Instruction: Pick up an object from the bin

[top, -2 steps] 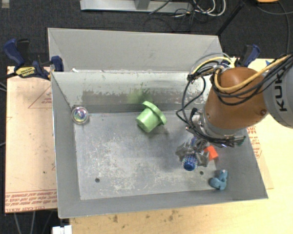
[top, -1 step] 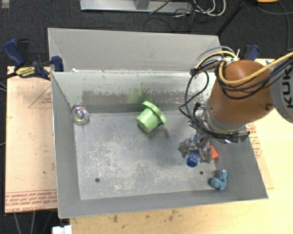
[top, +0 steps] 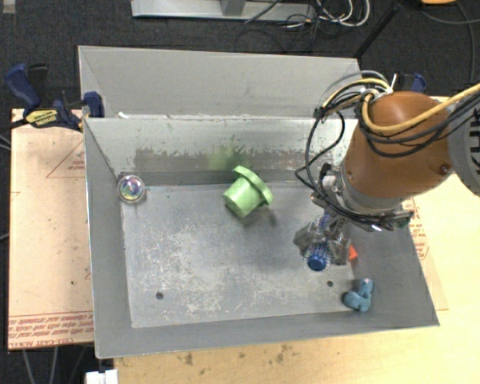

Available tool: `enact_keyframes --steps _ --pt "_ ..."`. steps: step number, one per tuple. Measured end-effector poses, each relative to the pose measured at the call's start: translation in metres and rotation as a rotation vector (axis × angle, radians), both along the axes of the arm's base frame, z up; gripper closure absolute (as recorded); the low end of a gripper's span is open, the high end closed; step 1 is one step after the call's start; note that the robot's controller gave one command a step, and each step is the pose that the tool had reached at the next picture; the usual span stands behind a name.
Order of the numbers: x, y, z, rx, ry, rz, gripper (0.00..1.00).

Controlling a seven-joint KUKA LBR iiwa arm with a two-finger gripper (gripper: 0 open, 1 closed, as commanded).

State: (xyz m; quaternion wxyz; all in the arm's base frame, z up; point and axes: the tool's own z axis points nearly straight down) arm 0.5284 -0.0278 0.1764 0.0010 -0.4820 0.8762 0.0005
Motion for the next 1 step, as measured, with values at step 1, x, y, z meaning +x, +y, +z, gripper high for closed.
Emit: enact_keyframes --steps 1 --pt "0.0004 0.0011 0.013 0.0 0.0 -0.002 1.0"
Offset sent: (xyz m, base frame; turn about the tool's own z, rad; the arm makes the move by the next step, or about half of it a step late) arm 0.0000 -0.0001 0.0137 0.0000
